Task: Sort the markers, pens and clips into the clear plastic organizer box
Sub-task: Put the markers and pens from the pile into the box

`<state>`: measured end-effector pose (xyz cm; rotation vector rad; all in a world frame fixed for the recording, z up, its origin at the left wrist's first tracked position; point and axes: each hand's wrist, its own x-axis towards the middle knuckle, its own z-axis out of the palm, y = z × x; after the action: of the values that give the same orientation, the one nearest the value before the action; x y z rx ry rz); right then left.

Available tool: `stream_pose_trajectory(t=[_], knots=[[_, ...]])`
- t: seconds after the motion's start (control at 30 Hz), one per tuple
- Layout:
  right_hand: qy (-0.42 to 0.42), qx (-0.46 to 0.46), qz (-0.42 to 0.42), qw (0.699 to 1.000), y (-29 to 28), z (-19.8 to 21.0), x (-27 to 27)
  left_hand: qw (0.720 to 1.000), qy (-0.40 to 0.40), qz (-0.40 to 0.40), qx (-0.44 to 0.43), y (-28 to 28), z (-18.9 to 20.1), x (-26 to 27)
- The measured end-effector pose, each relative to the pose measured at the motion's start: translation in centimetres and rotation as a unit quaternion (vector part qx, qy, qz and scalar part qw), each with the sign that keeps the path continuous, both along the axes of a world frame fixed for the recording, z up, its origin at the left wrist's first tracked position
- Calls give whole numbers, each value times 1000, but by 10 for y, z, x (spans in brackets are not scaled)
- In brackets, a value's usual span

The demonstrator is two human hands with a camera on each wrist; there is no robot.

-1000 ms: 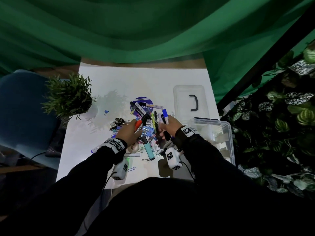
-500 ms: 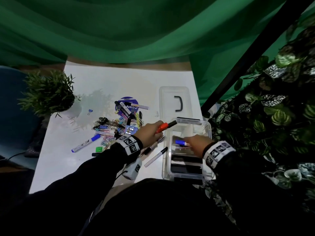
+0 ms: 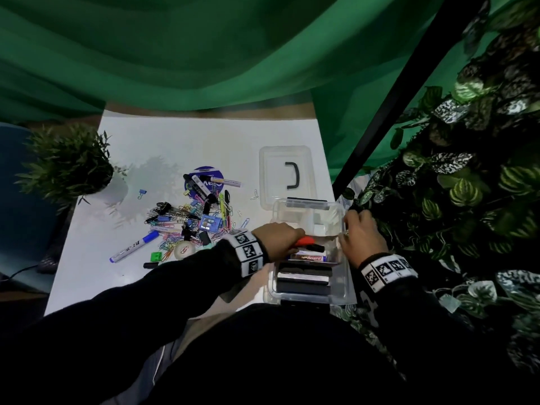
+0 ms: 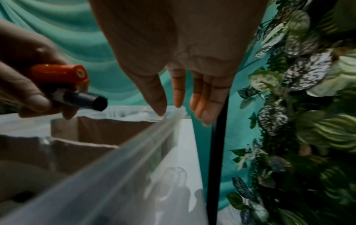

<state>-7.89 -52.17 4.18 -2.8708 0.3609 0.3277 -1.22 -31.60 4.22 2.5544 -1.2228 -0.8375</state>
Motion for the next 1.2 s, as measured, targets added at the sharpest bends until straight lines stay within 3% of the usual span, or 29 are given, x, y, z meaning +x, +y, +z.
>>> stream_pose_trajectory(t=[0.1,0.17,0.43,0.6,0.67,0.77,0.83,0.93,1.07,1.2], knots=[[92,110,-66,987,0,-1,5,998,-15,-29,60,-33,-5,-1],[133,136,-87,978,3,-2,9,997,-13,-40,70,-49,-8,-2],[130,145,-102,975,5,-8,12,998,32,-43,17,-57,-33,-4],[100,144,-117,978,13,-9,19,995,71,43,-60,-28,-8,6],[94,142,-116,979,14,-8,23,983,79,123,-106,5,5,19],[38,92,-103,990,19,4,28,955,14,263,-137,60,-2,39],[-35,67,-65,995,35,18,33,946,-13,309,-102,86,-18,41],[-87,123,4,989,76,39,46,957,14,290,10,103,-54,27],[-27,218,69,973,146,39,57,973,-16,208,101,100,-94,11],[76,207,80,972,198,13,58,963,36,257,77,98,-110,14]])
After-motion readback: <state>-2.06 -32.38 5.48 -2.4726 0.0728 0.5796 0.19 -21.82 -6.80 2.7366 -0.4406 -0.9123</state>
